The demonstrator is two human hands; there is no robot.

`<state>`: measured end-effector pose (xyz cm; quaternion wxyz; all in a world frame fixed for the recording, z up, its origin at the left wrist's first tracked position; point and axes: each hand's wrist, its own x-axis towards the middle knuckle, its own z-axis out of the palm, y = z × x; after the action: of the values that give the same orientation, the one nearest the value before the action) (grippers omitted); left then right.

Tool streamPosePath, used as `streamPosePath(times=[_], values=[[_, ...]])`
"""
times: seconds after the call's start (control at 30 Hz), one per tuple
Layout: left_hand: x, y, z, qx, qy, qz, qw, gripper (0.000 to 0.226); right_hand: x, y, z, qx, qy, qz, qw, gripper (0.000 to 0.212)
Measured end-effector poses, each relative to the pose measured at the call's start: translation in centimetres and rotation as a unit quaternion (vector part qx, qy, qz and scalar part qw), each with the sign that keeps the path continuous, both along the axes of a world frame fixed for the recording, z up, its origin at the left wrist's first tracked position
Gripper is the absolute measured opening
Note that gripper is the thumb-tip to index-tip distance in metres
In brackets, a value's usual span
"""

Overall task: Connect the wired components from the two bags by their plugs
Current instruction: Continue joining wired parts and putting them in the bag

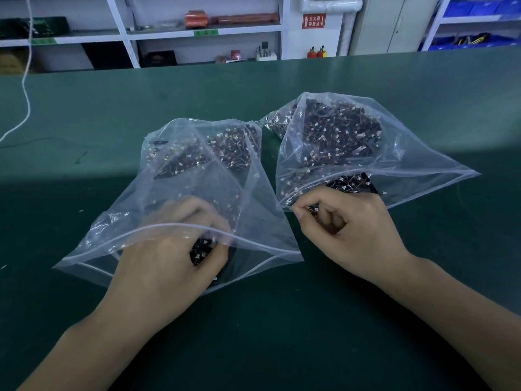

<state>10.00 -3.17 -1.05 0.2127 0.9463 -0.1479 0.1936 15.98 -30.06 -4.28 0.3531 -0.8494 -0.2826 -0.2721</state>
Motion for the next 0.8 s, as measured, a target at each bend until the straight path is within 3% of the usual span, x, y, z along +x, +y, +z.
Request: streamPosePath(times=[0.07, 0.2, 0.3, 0.4, 0.53, 0.63, 0.8], values=[[0.1, 0.2, -0.3, -0.01, -0.066, -0.05, 0.997, 0.009, -0.2, 0.1, 0.1, 0.005, -0.002, 0.017, 1.0, 0.007], [-0.1, 0.1, -1.0, -0.072, -0.087, -0.11, 0.987, 0.007, -0.9, 0.5, 0.4, 0.009, -0.015, 0.078, 0.997, 0.01], [-0.5, -0.4, -1.1, -0.141, -0.093, -0.155, 0.973, 0.007, -1.9, 0.8, 0.8, 0.03, -0.017, 0.14, 0.99, 0.025], [-1.2, -1.1, -1.0, -0.268, -0.019, -0.2, 0.942, 0.004, -2.9, 1.1, 1.3, 0.032, 0.005, 0.198, 0.98, 0.034], [-1.4, -1.9, -1.1, -0.454, 0.098, -0.226, 0.856, 0.017, -3.4, 1.5, 1.7, -0.008, 0.04, 0.216, 0.976, 0.041], [-1.0, -1.9, -1.2, -0.499, 0.144, -0.228, 0.824, 0.019, -3.2, 1.7, 1.6, -0.013, 0.028, 0.183, 0.983, 0.038], [-0.6, -1.7, -1.3, -0.527, 0.168, -0.235, 0.8, 0.022, -2.9, 1.8, 1.0, 0.003, -0.007, 0.168, 0.986, 0.033]])
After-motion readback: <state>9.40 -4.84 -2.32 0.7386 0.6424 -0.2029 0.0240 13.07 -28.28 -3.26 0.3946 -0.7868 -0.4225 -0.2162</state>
